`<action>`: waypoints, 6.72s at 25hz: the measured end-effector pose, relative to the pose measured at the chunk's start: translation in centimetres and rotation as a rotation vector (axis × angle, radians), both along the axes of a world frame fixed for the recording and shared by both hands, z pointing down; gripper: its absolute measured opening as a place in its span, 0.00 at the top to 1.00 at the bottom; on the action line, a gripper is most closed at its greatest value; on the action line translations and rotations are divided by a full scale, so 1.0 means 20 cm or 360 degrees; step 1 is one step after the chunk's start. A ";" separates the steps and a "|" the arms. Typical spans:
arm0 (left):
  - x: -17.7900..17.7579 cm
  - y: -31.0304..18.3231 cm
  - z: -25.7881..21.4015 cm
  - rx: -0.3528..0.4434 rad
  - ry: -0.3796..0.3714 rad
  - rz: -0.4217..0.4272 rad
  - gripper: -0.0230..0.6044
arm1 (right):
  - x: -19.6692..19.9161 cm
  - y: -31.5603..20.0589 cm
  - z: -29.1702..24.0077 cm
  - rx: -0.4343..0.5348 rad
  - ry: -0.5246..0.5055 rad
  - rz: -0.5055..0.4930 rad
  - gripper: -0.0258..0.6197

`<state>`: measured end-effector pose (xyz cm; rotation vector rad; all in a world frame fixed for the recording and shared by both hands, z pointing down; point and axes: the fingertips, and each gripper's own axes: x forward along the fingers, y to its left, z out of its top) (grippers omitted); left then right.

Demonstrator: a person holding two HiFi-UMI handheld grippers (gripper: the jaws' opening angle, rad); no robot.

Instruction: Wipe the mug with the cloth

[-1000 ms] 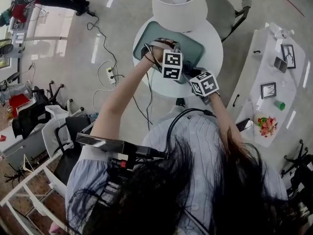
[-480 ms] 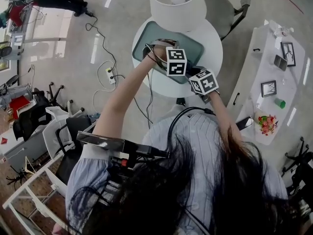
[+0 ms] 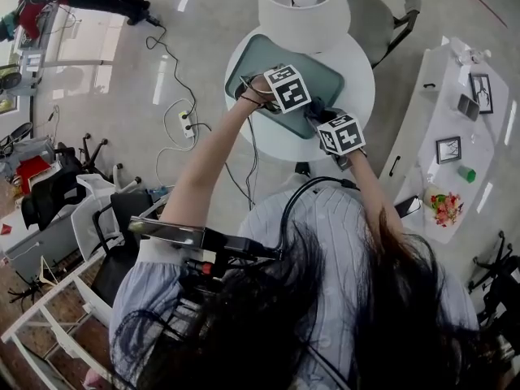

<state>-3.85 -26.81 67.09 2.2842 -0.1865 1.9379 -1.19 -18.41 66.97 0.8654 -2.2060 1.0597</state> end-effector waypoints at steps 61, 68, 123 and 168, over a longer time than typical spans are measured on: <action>-0.38 0.26 -0.50 0.0490 0.0723 -0.1430 0.89 | -0.08 0.16 -0.35 0.0225 0.0007 0.0059 0.81; -0.45 0.45 -0.58 0.0507 0.0889 -0.1463 0.90 | -0.16 0.29 -0.45 0.0274 0.0002 0.0077 0.81; -0.04 2.12 -0.73 0.0607 0.1128 -0.1492 0.89 | 0.17 1.79 -0.63 0.0362 -0.0076 0.0092 0.81; -0.10 2.66 -0.72 0.0725 0.1039 -0.1529 0.90 | 0.13 2.27 -0.67 0.0423 -0.0111 -0.0026 0.81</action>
